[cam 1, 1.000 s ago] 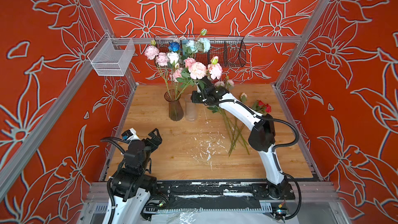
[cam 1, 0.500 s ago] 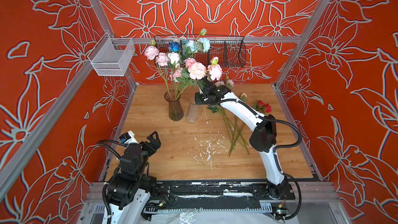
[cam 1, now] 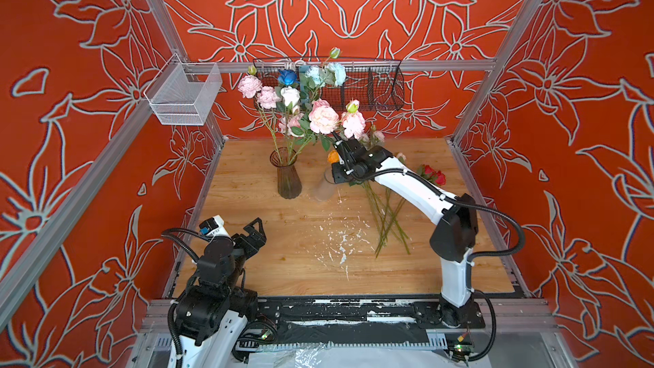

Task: Arrange the flowers into the vase
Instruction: 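Carry the clear glass toward the loose rose pile with the right gripper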

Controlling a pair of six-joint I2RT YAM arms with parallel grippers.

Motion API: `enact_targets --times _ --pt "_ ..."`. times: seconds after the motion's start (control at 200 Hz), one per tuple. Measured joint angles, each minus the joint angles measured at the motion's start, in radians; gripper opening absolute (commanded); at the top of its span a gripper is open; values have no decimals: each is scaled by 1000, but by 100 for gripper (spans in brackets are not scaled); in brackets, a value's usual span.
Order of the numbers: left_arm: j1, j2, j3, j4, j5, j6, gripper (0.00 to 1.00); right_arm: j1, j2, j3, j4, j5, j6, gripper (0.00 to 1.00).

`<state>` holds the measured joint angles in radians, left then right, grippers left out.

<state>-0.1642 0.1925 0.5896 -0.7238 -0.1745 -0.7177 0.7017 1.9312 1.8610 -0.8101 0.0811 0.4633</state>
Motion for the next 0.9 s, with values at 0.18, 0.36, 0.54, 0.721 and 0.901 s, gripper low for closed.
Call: enact_targets --times 0.18,0.36,0.54,0.721,0.901 --pt "0 40 0 10 32 5 94 -9 -130 -147 -17 16 -13 0" --pt "0 55 6 25 70 15 94 -16 -203 -220 -40 17 -37 0" --pt "0 57 9 52 127 19 92 -16 -306 -309 -100 14 -64 0" --pt "0 78 0 90 193 11 89 -12 -380 -341 -170 6 -85 0" --pt "0 96 -4 133 282 -40 85 1 -389 -341 -211 -29 -97 0"
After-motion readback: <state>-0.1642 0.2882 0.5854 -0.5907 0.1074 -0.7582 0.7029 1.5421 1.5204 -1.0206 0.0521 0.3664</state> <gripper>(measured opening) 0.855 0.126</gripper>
